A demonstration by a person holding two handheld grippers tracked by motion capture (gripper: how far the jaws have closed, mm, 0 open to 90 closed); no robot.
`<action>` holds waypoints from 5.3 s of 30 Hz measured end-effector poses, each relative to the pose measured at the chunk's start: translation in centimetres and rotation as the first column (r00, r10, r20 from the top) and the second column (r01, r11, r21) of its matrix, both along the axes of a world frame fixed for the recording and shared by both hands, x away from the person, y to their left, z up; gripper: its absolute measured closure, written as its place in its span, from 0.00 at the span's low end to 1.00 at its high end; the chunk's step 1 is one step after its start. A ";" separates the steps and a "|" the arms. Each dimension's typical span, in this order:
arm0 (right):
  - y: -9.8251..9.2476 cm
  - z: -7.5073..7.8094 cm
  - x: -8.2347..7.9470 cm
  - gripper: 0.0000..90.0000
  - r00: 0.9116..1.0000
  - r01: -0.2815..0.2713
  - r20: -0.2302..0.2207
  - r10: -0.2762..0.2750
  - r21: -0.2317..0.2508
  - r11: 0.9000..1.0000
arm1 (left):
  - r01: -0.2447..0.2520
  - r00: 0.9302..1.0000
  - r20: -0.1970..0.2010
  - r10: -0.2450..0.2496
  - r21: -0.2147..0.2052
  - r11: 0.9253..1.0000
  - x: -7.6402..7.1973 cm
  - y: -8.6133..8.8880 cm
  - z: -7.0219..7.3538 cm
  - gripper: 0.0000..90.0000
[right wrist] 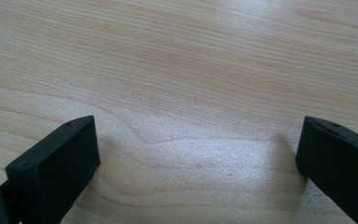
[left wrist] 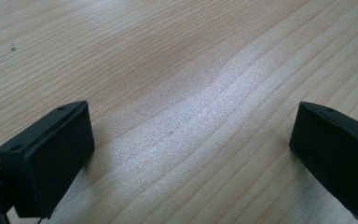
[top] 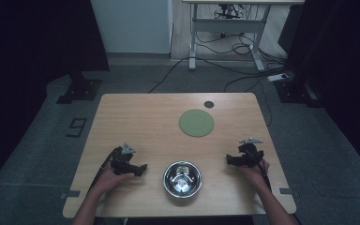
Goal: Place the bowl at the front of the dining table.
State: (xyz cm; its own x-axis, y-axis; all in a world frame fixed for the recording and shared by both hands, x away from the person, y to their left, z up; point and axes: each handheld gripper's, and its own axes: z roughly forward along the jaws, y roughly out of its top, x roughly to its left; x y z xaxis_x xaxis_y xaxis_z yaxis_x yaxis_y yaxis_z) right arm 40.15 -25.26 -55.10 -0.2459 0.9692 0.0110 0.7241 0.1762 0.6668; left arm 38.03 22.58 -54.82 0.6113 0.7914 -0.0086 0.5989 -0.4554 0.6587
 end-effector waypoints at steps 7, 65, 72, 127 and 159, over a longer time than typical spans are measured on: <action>-0.1 0.2 -0.1 0.01 1.000 0.005 -0.011 -0.005 -0.004 1.000 | 0.000 1.000 0.000 0.000 0.000 1.000 0.0 0.0 0.0 0.00; 0.8 4.7 -2.7 0.21 0.993 -0.110 0.058 0.101 0.184 0.977 | 0.001 1.000 0.001 -0.001 0.002 1.000 0.0 0.0 0.0 0.00; 1.3 4.9 -3.0 0.22 0.990 -0.132 0.066 0.122 0.185 0.974 | 0.002 1.000 0.001 -0.002 0.002 1.000 0.0 0.0 0.0 0.00; 7.6 5.1 -5.3 0.23 0.948 -0.319 0.068 0.312 0.191 0.928 | 0.001 1.000 0.001 -0.001 0.001 1.000 0.0 0.0 0.0 0.00; 11.7 4.2 -6.2 0.27 0.908 -0.416 0.041 0.416 0.178 0.892 | 0.000 1.000 0.001 0.000 0.000 1.000 0.1 -0.1 0.0 0.00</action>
